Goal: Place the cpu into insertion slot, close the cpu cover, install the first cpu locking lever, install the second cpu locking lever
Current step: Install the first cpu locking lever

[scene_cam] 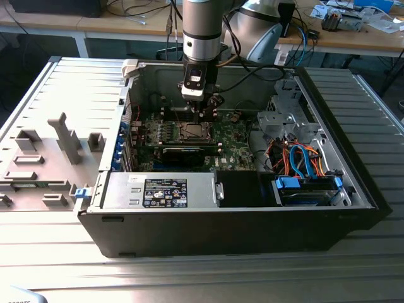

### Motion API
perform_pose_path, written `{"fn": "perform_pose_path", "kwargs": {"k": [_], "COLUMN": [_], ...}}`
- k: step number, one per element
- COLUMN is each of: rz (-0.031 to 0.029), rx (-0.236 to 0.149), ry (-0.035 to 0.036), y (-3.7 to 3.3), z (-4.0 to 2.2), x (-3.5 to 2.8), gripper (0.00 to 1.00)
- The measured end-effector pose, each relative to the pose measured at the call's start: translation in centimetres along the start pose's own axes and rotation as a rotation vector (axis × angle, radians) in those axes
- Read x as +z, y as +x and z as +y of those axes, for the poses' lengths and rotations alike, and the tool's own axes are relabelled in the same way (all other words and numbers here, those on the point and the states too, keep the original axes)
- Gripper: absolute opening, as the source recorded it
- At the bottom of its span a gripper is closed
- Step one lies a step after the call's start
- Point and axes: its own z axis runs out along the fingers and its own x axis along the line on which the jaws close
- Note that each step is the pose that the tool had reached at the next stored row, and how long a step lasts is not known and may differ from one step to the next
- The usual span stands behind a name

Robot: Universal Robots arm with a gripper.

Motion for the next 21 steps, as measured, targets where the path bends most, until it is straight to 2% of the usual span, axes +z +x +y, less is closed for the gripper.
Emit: {"fn": "perform_pose_path", "kwargs": {"k": [21], "rz": [-0.0002], "rx": [-0.017], "ry": [-0.0009], "y": [0.00], "z": [0.00], "x": [0.00], "gripper": [0.11]}}
